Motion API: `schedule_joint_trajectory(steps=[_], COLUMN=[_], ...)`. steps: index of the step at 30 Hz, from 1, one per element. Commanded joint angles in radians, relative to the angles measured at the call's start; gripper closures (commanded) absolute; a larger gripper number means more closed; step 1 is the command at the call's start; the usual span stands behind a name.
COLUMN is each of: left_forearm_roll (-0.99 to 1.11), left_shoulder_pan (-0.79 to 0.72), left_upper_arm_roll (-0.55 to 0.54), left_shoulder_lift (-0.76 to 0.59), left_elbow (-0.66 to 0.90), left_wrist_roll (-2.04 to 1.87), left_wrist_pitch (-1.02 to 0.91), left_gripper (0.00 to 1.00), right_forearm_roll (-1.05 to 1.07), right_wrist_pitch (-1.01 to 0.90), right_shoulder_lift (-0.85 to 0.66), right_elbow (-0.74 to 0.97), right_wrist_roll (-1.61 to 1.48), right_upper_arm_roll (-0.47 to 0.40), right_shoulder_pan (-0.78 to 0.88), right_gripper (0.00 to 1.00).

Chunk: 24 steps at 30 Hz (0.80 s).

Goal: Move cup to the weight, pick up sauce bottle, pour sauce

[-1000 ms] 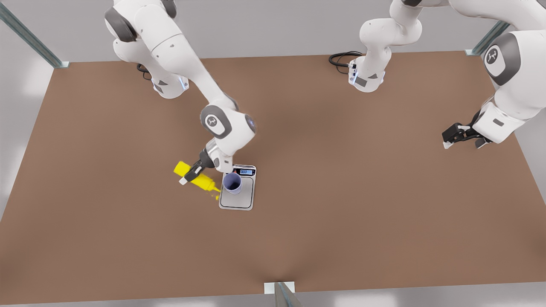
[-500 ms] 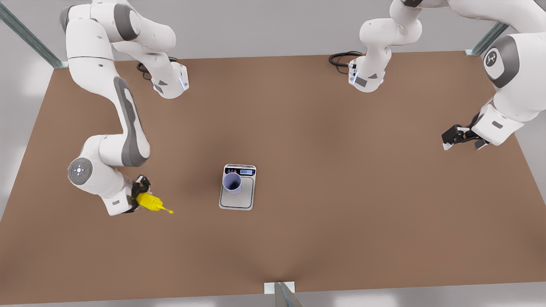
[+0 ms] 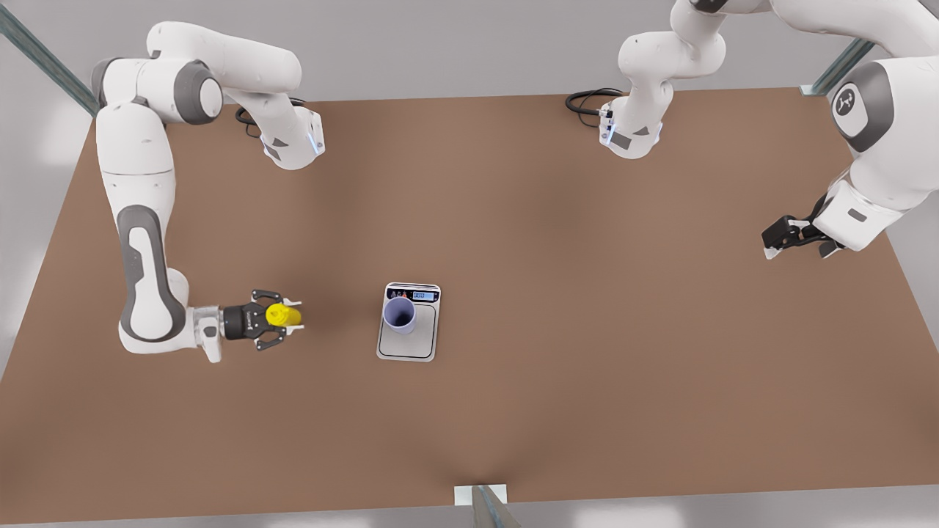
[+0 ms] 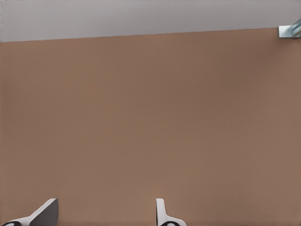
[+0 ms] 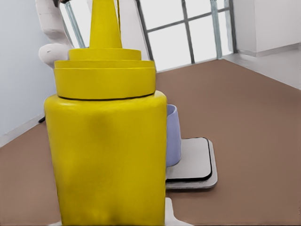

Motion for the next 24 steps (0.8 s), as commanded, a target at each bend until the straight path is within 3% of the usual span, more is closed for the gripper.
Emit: schedule_joint_trajectory(steps=[1, 7, 24], left_forearm_roll=[0.001, 0.001, 0.001], left_shoulder_pan=[0.000, 0.000, 0.000], left_upper_arm_roll=[0.000, 0.003, 0.004], left_shoulder_lift=[0.000, 0.001, 0.014], left_elbow=[0.000, 0.000, 0.037], left_wrist_roll=[0.000, 0.000, 0.002], left_wrist_pitch=[0.000, 0.000, -0.001], left_gripper=[0.00, 0.00, 0.00], right_forearm_roll=[0.001, 0.216, 0.234], right_wrist_pitch=[0.004, 0.037, 0.102], right_shoulder_lift=[0.002, 0.091, 0.151], right_elbow=[0.000, 0.008, -0.006], right_wrist_roll=[-0.017, -0.238, -0.245], right_upper_arm_roll=[0.000, 0.000, 0.002], right_shoulder_pan=[-0.002, -0.010, -0.001], right_gripper=[0.44, 0.44, 0.42])
